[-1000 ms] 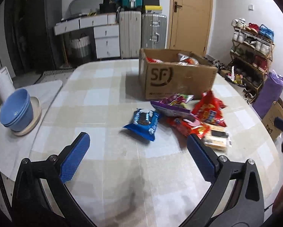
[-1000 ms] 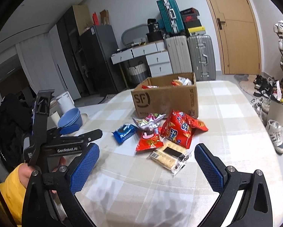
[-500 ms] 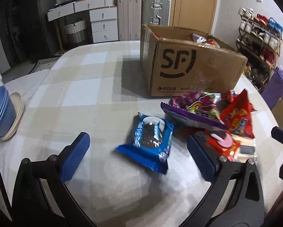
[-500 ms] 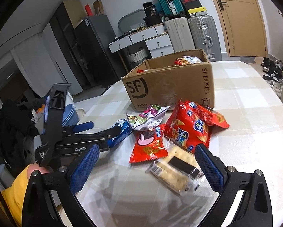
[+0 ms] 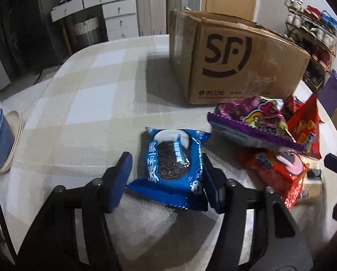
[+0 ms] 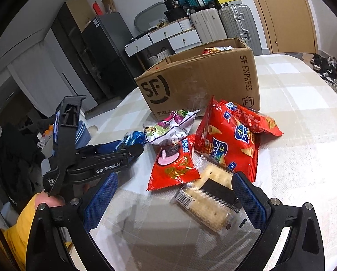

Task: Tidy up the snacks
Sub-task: 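Grasp the blue Oreo packet with the left gripper while the right grasps the red Oreo packet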

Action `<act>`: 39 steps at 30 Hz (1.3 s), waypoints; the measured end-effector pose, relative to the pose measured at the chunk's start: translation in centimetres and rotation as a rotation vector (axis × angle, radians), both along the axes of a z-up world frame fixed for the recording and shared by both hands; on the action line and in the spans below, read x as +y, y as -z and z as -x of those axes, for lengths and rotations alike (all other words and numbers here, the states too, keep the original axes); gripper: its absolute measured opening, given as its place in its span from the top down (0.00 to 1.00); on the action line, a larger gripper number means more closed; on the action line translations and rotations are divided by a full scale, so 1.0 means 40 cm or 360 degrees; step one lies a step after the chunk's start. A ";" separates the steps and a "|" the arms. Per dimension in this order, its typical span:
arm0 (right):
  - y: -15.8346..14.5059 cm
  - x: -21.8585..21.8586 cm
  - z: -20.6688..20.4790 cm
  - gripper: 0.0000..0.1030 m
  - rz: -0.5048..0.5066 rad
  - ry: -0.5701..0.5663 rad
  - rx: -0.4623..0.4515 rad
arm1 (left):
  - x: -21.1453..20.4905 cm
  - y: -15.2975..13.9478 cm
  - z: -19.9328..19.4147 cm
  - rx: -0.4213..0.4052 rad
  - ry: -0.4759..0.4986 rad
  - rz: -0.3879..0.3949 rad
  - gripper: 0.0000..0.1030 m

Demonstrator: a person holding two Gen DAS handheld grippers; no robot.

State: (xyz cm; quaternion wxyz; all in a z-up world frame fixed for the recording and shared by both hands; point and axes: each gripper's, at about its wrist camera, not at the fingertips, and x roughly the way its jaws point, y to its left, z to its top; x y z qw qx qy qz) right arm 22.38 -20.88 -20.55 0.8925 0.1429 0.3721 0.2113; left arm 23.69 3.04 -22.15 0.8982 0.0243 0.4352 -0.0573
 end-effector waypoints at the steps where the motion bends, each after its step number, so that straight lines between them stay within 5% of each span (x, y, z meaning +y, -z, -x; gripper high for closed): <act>1: 0.001 0.001 -0.001 0.01 -0.0002 -0.0001 0.0001 | 0.002 0.001 -0.002 0.0006 0.0017 0.0029 0.58; 16: -0.029 0.031 0.063 0.01 -0.0008 -0.0032 0.0007 | 0.059 -0.029 0.079 -0.0012 0.0010 0.0172 0.59; 25: -0.055 0.069 0.096 0.01 -0.0005 -0.0066 0.0048 | 0.073 -0.033 0.237 0.0003 0.0030 0.0283 0.59; 39: -0.028 0.181 -0.089 0.01 0.0590 -0.0172 0.0049 | 0.123 -0.041 0.353 -0.0027 0.0002 0.0381 0.59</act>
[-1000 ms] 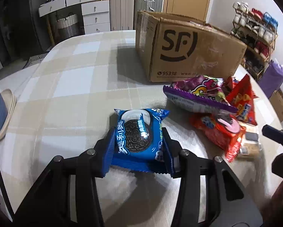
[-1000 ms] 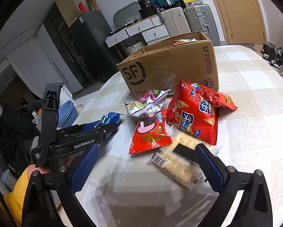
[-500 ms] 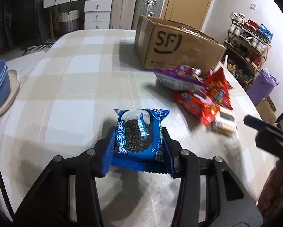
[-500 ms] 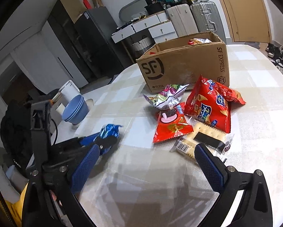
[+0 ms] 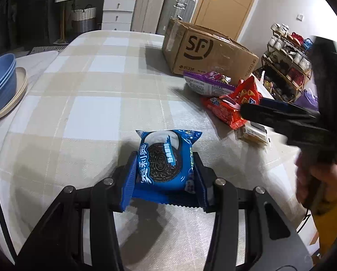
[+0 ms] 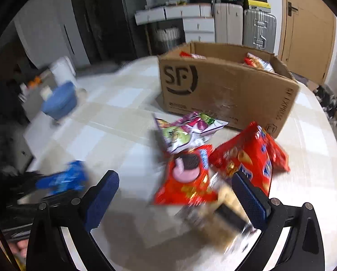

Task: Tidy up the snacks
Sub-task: 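Grasp the blue Oreo packet with the left gripper while the right grasps the red Oreo packet, then carry the blue and red Oreo packets over the SF box and lower them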

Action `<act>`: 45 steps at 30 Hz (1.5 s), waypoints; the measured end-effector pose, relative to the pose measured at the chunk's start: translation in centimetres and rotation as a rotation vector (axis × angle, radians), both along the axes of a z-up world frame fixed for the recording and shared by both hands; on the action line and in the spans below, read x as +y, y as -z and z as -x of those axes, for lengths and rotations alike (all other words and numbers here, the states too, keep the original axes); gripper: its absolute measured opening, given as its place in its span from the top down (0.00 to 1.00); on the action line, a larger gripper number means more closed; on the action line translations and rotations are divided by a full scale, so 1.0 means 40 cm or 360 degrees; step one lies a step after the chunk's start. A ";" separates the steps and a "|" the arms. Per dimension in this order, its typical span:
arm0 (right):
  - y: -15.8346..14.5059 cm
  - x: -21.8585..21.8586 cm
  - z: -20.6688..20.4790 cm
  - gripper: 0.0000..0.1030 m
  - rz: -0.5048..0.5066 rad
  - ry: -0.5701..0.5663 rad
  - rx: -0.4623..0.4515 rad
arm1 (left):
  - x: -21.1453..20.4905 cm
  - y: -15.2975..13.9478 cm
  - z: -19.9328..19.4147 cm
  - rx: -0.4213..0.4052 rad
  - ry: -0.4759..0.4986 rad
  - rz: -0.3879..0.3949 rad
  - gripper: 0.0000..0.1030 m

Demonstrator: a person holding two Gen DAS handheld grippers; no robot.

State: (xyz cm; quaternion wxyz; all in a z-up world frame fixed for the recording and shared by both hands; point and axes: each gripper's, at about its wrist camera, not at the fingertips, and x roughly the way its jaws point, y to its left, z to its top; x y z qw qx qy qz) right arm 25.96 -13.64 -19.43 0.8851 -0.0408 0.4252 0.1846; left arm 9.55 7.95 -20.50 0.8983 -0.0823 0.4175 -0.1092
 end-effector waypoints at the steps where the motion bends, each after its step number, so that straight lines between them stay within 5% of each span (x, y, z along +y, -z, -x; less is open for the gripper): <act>1: 0.008 0.011 -0.019 0.01 0.0066 0.0015 -0.0017 | 0.003 -0.003 0.006 -0.0011 -0.0009 -0.0019 0.59; 7: 0.066 0.063 -0.081 0.01 0.0288 -0.0044 -0.0031 | 0.030 -0.007 0.015 -0.0011 -0.0034 -0.0009 0.59; 12: 0.110 0.061 -0.094 0.09 0.0193 -0.0039 0.0125 | 0.044 -0.002 0.014 0.0005 -0.0054 0.0009 0.59; 17: 0.101 0.028 -0.077 0.41 0.0086 0.0041 0.0116 | 0.042 0.002 0.014 0.0017 -0.0060 0.0010 0.59; 22: 0.094 0.023 -0.066 0.54 0.0055 0.0038 0.0118 | 0.034 0.002 0.019 0.0027 -0.0062 0.0008 0.59; 33: 0.039 -0.036 0.018 0.56 -0.0198 0.0048 0.0118 | 0.014 -0.019 0.040 0.0010 -0.0070 -0.0033 0.59; 45: -0.120 -0.155 0.212 0.56 -0.0501 0.0065 -0.0077 | -0.063 -0.090 0.087 -0.0073 0.0000 -0.0098 0.59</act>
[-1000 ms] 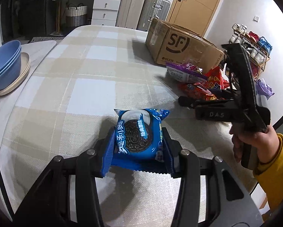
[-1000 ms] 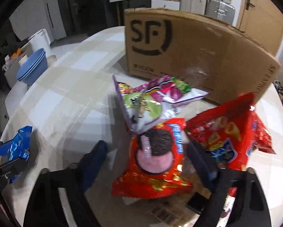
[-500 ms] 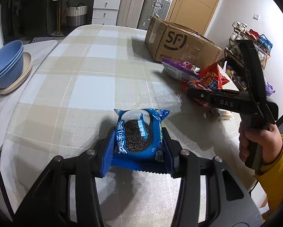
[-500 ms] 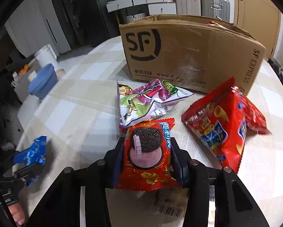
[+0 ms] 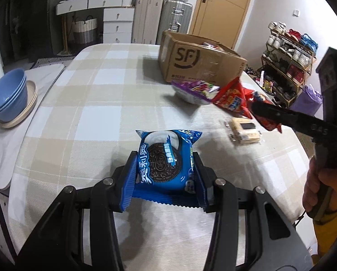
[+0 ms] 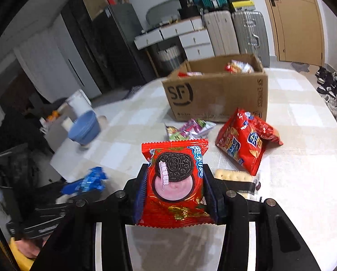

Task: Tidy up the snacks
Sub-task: 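Carry the blue and red Oreo packets over the SF box and lower them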

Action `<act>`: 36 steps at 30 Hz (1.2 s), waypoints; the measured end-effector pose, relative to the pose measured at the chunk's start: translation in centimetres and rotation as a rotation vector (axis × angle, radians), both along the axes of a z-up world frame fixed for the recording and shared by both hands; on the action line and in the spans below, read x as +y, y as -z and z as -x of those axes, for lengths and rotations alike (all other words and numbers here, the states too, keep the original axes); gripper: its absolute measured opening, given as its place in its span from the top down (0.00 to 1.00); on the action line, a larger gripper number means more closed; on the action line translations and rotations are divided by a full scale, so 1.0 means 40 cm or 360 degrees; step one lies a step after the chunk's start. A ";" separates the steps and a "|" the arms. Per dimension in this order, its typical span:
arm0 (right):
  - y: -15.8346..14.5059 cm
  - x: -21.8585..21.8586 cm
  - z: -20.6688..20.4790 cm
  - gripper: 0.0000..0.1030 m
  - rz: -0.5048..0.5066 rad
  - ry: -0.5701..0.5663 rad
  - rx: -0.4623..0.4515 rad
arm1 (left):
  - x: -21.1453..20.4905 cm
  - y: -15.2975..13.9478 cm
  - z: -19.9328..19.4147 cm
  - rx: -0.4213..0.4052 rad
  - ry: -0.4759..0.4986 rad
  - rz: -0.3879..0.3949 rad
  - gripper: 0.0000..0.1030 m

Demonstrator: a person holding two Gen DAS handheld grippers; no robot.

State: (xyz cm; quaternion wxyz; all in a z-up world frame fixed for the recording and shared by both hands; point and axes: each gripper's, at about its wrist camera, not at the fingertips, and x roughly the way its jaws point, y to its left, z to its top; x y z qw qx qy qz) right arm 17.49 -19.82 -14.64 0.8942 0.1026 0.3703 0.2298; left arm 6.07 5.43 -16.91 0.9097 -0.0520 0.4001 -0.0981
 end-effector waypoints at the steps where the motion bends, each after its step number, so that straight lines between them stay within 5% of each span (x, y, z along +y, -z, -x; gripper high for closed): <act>1: -0.016 -0.011 0.021 0.56 -0.0028 0.0005 -0.0025 | -0.010 -0.008 0.002 -0.0004 0.0014 0.0000 0.59; 12: -0.135 -0.115 0.214 0.56 -0.0283 0.0019 -0.0290 | -0.101 -0.133 0.052 -0.0148 0.0137 0.0024 0.59; 18: -0.148 -0.134 0.270 0.56 -0.0335 0.0009 -0.0316 | -0.129 -0.181 0.081 -0.0201 0.0180 0.0039 0.59; 28: -0.150 -0.145 0.245 0.56 -0.0356 0.0020 -0.0321 | -0.146 -0.199 0.105 -0.0210 0.0209 0.0035 0.59; 36: -0.232 -0.137 0.174 0.56 -0.0291 -0.0007 -0.0443 | -0.125 -0.236 0.054 -0.0241 0.0186 0.0035 0.59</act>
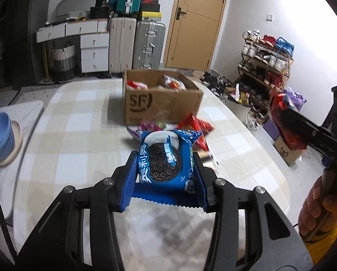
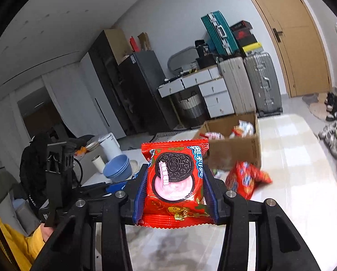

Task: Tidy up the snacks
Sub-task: 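Carry the blue and red Oreo packets over the SF box and lower them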

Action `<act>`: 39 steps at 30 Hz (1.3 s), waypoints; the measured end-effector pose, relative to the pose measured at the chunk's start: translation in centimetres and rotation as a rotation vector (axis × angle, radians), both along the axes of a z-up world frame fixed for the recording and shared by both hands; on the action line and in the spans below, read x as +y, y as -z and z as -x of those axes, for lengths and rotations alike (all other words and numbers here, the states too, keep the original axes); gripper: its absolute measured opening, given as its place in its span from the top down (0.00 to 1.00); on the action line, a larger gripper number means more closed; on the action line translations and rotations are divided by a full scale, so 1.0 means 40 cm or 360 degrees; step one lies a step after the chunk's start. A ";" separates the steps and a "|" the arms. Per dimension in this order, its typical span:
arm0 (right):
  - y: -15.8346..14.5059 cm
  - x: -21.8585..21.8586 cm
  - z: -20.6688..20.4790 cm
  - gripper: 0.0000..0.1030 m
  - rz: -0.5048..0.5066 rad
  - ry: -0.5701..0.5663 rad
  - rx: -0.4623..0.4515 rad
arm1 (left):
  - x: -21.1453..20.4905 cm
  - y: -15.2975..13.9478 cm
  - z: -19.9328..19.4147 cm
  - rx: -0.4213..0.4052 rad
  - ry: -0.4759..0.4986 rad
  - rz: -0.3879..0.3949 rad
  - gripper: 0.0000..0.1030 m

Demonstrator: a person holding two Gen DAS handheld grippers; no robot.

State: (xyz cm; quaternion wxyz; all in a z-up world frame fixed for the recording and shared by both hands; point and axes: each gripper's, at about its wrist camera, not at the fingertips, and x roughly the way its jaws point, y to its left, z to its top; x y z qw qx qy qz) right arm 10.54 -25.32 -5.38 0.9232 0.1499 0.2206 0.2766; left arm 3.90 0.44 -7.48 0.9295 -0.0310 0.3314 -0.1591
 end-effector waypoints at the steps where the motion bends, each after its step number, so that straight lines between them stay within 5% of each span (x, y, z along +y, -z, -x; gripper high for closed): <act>1: -0.011 0.001 -0.018 0.56 0.0005 -0.0003 -0.0003 | 0.005 -0.011 -0.012 -0.0011 -0.0004 0.0002 0.59; 11: -0.126 0.026 -0.229 0.56 0.0076 -0.0090 -0.0114 | 0.007 -0.109 -0.178 -0.0153 -0.0027 -0.0085 0.59; 22: -0.163 0.044 -0.530 0.56 0.0088 -0.0085 0.0013 | -0.006 -0.123 -0.452 -0.0127 0.0026 -0.0065 0.59; 31: -0.090 0.032 -0.731 0.56 0.0141 -0.0003 0.0224 | -0.028 -0.052 -0.699 0.0059 0.0016 0.0053 0.59; 39: -0.018 0.028 -0.808 0.56 0.0168 0.0015 0.0327 | -0.103 -0.020 -0.815 0.0077 0.0067 -0.0037 0.59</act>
